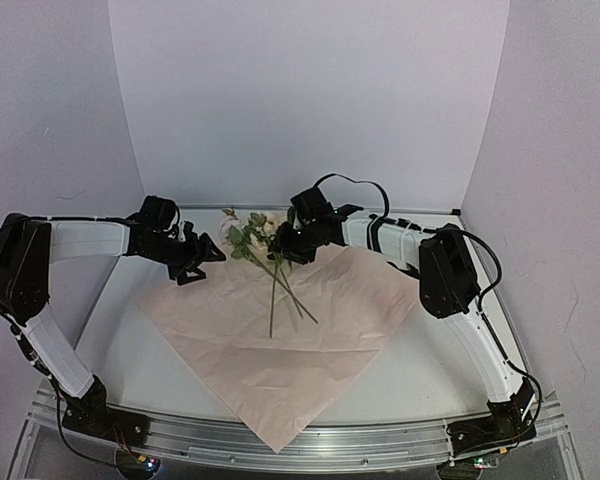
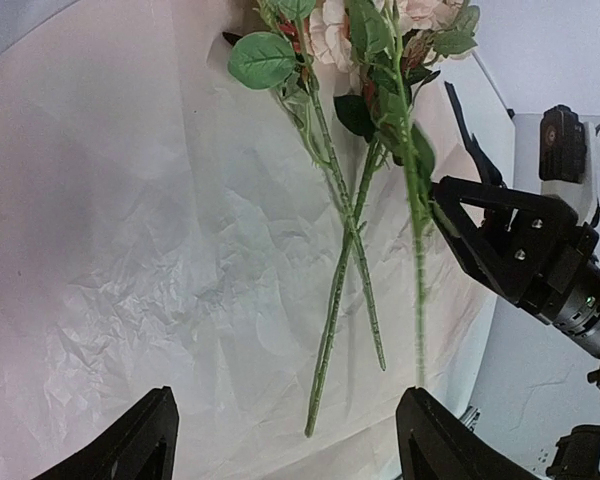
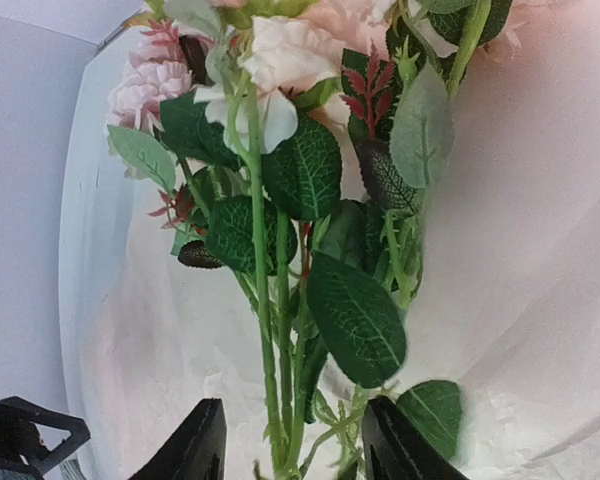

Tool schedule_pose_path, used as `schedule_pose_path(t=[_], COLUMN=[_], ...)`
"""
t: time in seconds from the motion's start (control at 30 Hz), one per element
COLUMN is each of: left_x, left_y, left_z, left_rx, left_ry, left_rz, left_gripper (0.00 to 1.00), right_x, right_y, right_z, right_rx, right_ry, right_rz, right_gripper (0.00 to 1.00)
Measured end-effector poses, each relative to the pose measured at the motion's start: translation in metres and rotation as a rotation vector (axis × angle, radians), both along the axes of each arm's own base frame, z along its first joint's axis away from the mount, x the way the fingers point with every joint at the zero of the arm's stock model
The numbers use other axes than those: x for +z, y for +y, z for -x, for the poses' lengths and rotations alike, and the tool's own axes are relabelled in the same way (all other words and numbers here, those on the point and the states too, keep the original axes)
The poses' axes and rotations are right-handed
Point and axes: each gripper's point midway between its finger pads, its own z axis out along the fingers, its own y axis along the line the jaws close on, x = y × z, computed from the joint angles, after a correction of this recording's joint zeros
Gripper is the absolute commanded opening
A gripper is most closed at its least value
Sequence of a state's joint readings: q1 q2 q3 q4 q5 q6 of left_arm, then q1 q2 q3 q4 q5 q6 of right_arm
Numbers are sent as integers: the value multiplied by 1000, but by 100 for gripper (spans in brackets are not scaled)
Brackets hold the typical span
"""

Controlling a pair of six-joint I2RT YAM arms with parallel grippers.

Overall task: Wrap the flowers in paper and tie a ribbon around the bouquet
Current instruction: Place the fake flower on the flattened wrapping paper.

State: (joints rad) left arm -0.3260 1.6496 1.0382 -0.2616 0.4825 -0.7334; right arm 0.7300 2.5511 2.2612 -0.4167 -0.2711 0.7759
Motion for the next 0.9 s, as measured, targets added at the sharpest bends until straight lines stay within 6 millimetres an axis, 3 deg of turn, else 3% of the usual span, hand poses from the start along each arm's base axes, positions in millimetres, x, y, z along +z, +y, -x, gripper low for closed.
schedule_pose_path(t=[0.17,0.33,0.47,0.67,0.9], left_x=[-8,-17,-23,-38,-67], left_y=[0,0,0,-1,6], left_z=[0,-1,-5,-2,22], left_rx=[-3,8,19,34,62], left_ry=[23,54,66,96,184], left_rz=[2,12,21,39,24], left_gripper=[75,70,65,65,64], right_x=[-6,-20,-15,-9,-38], right_y=[-2,-19,-29,-39,-69], right_z=[5,24,39,79,129], right_rx=[10,35,84,154,178], right_ry=[15,56,45,43,89], right_rz=[14,107,186,278,363], right_gripper=[59,67,71,75,84])
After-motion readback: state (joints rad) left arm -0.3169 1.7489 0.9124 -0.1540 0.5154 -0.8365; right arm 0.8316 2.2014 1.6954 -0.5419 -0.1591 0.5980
